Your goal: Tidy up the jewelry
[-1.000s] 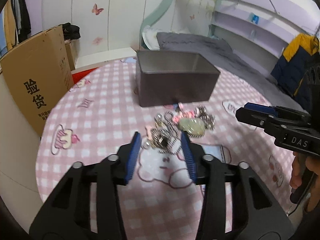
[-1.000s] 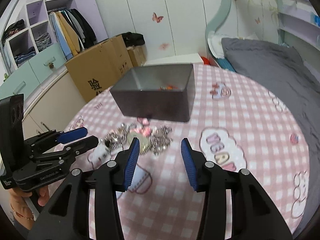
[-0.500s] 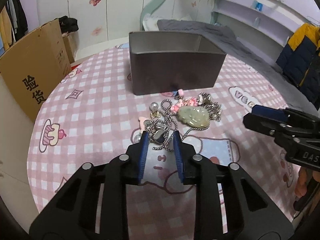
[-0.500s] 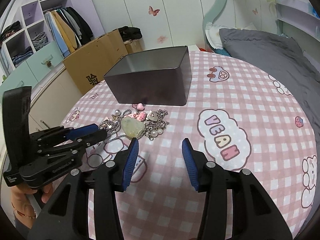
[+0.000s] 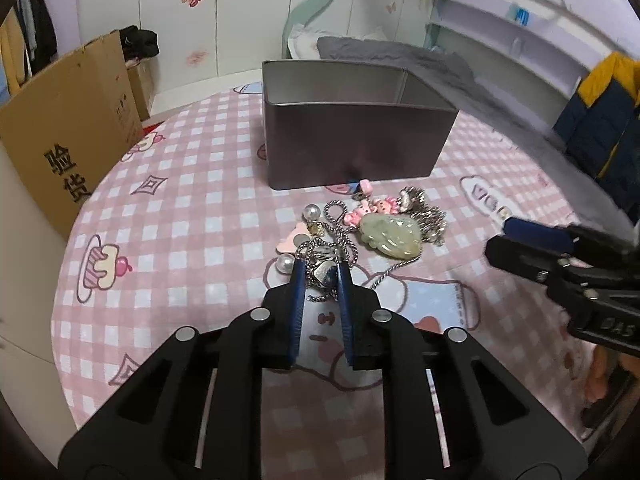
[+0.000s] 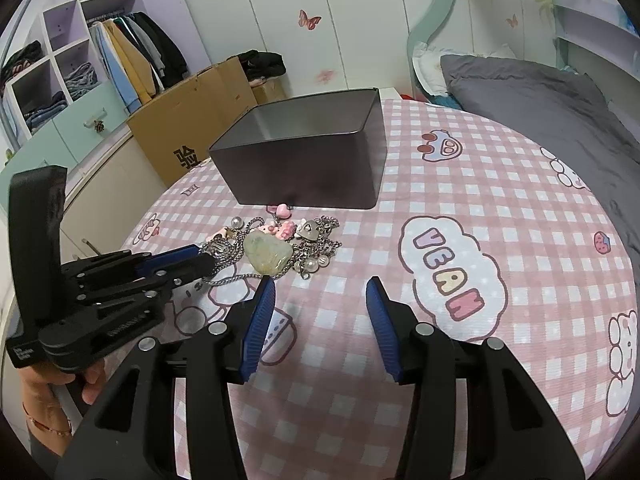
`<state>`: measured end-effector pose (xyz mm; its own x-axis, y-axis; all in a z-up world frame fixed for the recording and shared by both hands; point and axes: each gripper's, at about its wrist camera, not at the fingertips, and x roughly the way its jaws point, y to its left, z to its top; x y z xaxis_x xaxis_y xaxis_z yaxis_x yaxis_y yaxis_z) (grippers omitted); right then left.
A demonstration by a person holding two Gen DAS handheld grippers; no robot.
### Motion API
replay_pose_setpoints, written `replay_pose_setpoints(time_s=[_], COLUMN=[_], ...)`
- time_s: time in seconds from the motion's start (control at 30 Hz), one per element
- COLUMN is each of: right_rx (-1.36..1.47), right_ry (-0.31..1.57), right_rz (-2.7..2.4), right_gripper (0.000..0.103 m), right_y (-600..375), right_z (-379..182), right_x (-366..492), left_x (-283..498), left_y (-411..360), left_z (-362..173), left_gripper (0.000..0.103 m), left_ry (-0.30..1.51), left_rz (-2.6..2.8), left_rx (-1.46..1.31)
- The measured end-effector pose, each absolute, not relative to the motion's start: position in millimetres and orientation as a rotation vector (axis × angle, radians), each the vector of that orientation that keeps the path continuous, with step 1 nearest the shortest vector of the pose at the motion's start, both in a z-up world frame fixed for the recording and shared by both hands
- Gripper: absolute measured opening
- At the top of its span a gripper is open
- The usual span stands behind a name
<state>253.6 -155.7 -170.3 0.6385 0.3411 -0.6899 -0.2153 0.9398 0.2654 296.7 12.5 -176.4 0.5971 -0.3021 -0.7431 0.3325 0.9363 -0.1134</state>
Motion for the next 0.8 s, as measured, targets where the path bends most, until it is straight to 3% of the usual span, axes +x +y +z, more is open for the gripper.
replay_pose_setpoints(time_s=[0.4,0.8], right_rx=[0.098,-0.078], right_ry=[0.824,0.791], right_rz=[0.392,0.539], right_gripper=[0.046,0.049], right_y=[-128.6,-65.1], right_z=[-170.3,-171.9], right_x=[249.4,250.3], left_x=[274.5,260.6], left_y=[57.4,70.6], left_z=[-143.8,-126.9], left_gripper=[0.016,0.016], left_ry=[0.793,0.754], left_rz=[-0.519,-0.585], left_rx=[-0.228,-0.298])
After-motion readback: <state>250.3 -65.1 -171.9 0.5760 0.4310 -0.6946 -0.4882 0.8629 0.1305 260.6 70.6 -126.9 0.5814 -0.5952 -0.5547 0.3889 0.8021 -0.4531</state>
